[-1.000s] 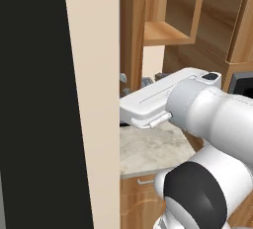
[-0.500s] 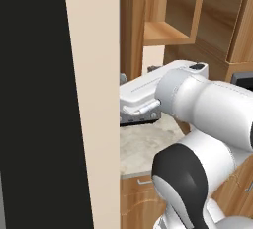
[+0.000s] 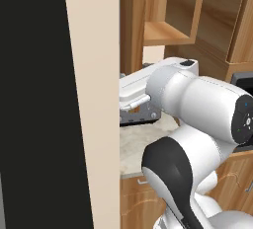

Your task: Close all open cabinet doors.

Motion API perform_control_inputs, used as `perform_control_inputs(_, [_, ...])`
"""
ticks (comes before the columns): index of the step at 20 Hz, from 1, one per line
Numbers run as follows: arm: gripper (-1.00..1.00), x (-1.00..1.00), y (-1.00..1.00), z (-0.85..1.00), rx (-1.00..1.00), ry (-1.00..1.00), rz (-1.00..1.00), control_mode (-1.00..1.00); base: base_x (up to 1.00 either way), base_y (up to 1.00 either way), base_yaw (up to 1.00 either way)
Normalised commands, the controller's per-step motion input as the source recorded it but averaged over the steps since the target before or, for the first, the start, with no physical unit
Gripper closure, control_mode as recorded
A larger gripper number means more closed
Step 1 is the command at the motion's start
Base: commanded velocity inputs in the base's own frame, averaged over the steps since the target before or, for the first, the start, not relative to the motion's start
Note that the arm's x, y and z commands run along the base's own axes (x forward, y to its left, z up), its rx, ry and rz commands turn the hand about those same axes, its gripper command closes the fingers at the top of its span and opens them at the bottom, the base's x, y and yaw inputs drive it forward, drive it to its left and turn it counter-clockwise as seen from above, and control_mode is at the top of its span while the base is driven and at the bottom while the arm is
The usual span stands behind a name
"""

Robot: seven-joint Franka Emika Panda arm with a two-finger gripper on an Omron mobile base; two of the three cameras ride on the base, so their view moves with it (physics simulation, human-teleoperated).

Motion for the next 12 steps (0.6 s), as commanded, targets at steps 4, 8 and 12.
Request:
perform_control_inputs(4, [-1.00,0.12,0.14,0.00,-0.01,0.00,0.00,-1.00,0.00,0.00,0.00])
perform_control_inputs(8, [-1.00,0.15,0.14,0.00,-0.02,0.00,-0.01,-1.00,0.00,0.00,0.00])
perform_control_inputs(12, [-1.00,0.30,0.09,0.00,-0.01,0.00,-0.01,-1.00,0.00,0.00,0.00])
